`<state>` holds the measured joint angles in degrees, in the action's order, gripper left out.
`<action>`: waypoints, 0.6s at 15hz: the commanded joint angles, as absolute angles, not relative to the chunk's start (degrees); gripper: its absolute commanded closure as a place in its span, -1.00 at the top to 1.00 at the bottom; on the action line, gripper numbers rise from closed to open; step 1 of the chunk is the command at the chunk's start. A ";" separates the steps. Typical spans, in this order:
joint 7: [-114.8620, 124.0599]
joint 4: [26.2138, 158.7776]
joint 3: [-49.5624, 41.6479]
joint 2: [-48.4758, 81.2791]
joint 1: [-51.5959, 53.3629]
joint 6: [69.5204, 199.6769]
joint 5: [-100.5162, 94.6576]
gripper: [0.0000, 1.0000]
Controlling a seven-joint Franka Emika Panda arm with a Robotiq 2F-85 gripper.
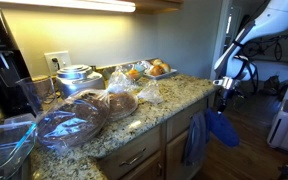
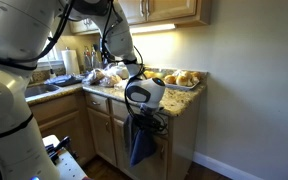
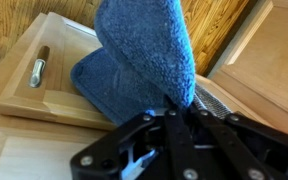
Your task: Remove the blue cloth from the countertop and hang it on the drawer
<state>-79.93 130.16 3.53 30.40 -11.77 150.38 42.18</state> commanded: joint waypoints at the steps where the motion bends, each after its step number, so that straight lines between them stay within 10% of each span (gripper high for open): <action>1: -78.46 129.96 4.51 31.00 -12.71 152.48 41.16 -0.30; 9: -79.26 129.94 4.69 30.55 -13.77 152.62 41.54 0.61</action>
<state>-79.59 129.51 3.53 30.76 -12.17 150.74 42.19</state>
